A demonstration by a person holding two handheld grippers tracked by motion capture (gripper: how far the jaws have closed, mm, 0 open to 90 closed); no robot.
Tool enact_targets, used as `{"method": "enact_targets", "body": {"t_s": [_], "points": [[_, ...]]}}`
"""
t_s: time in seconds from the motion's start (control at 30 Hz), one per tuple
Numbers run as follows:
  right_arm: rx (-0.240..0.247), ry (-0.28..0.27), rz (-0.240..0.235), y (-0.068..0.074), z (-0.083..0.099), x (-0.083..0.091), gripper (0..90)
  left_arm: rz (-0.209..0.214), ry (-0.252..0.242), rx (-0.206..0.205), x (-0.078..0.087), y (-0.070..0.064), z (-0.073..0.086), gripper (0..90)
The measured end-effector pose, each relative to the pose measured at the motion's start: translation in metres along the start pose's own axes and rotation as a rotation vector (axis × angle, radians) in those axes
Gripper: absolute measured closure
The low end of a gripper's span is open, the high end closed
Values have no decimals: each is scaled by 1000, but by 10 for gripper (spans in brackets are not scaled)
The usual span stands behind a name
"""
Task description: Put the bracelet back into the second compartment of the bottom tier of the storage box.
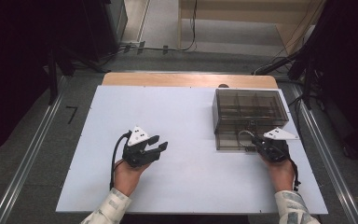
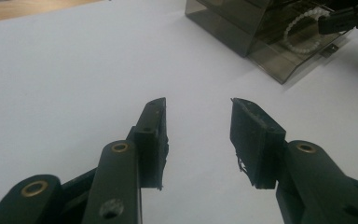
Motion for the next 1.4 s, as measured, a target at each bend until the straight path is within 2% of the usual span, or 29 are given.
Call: {"method": "enact_targets", "body": {"t_s": [0.1, 0.3, 0.7, 0.87, 0.9, 0.97, 1.07, 1.2, 1.23, 1.3, 1.4], "points": [[6, 14, 7, -1, 1, -3, 825, -11, 6, 13, 4, 5, 4, 558], [-13, 33, 18, -5, 2, -6, 818, -32, 16, 38, 15, 16, 13, 558], [-38, 36, 13, -8, 2, -3, 651, -77, 29, 69, 34, 32, 28, 547], [-28, 27, 6, -7, 1, 0, 476, -99, 34, 78, 43, 41, 35, 533], [-28, 27, 6, -7, 1, 0, 476, -99, 34, 78, 43, 41, 35, 533], [-29, 26, 7, -7, 1, 0, 389, -105, 36, 81, 47, 44, 39, 529], [-50, 25, 3, -8, 0, 0, 284, -108, 39, 88, 49, 46, 41, 478], [-53, 21, 2, -8, 0, 2, 249, -119, 48, 108, 53, 50, 45, 419], [-53, 13, 5, -8, -1, 2, 210, -124, 49, 110, 54, 51, 46, 364], [-52, 6, 2, -8, -1, 4, 200, -135, 50, 118, 55, 53, 48, 311], [-56, 8, -1, -8, -2, 6, 162, -146, 50, 121, 57, 55, 50, 275]]}}
Point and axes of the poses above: each handheld gripper's, and its own axes: x roughly backward along the jaws, z roughly out of its underside, y roughly to its left, the point moved 3 cm from there along -x, roughly forward along the jaws, and after that the axes turned 11 degrees about -x, right-handed, at the moved point
